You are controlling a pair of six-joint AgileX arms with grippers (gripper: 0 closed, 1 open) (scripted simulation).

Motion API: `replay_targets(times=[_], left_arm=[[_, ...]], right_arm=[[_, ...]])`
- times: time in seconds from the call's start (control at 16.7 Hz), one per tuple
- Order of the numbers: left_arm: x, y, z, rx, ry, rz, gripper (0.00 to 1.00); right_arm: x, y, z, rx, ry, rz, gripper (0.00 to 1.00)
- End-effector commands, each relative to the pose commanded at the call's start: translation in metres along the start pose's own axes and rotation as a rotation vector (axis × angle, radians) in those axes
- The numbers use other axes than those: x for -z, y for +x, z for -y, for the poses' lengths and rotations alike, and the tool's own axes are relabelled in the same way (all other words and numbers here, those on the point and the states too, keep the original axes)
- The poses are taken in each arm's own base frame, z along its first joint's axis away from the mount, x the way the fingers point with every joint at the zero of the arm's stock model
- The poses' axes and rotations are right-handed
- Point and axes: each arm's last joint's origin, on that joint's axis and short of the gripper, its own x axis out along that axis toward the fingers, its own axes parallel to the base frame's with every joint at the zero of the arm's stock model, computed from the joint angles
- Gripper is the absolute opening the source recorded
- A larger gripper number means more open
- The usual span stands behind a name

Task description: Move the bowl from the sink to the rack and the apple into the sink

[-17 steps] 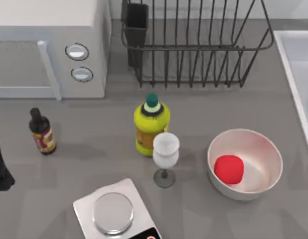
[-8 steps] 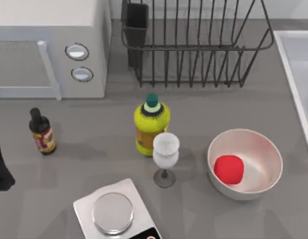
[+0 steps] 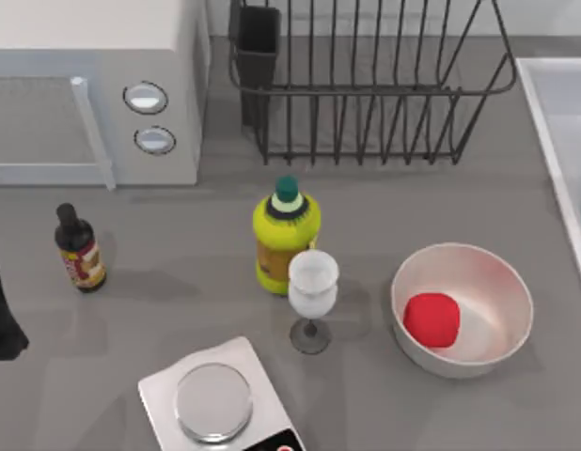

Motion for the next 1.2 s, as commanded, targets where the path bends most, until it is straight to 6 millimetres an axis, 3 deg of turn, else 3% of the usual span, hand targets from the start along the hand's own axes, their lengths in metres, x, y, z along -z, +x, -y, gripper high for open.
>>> replay_targets(times=[0.12,0.3,0.48,0.66,0.9,1.2], left_arm=[[0.0,0.0,0.0,0.0,0.0,0.0,1.0],[0.0,0.0,0.0,0.0,0.0,0.0,1.0],[0.0,0.0,0.0,0.0,0.0,0.0,1.0],[0.0,0.0,0.0,0.0,0.0,0.0,1.0],[0.0,0.0,0.0,0.0,0.0,0.0,1.0],[0.0,0.0,0.0,0.0,0.0,0.0,1.0]], right_arm=[[-0.023,0.045,0.013,-0.01,-0.015,-0.151,1.0],[-0.038,0.116,0.033,-0.037,-0.025,-0.357,1.0],[-0.036,0.177,0.052,-0.071,-0.022,-0.525,1.0],[-0.023,0.225,0.07,-0.106,-0.008,-0.657,1.0],[-0.002,0.27,0.09,-0.146,0.022,-0.782,1.0],[0.011,0.291,0.106,-0.168,0.051,-0.843,1.0]])
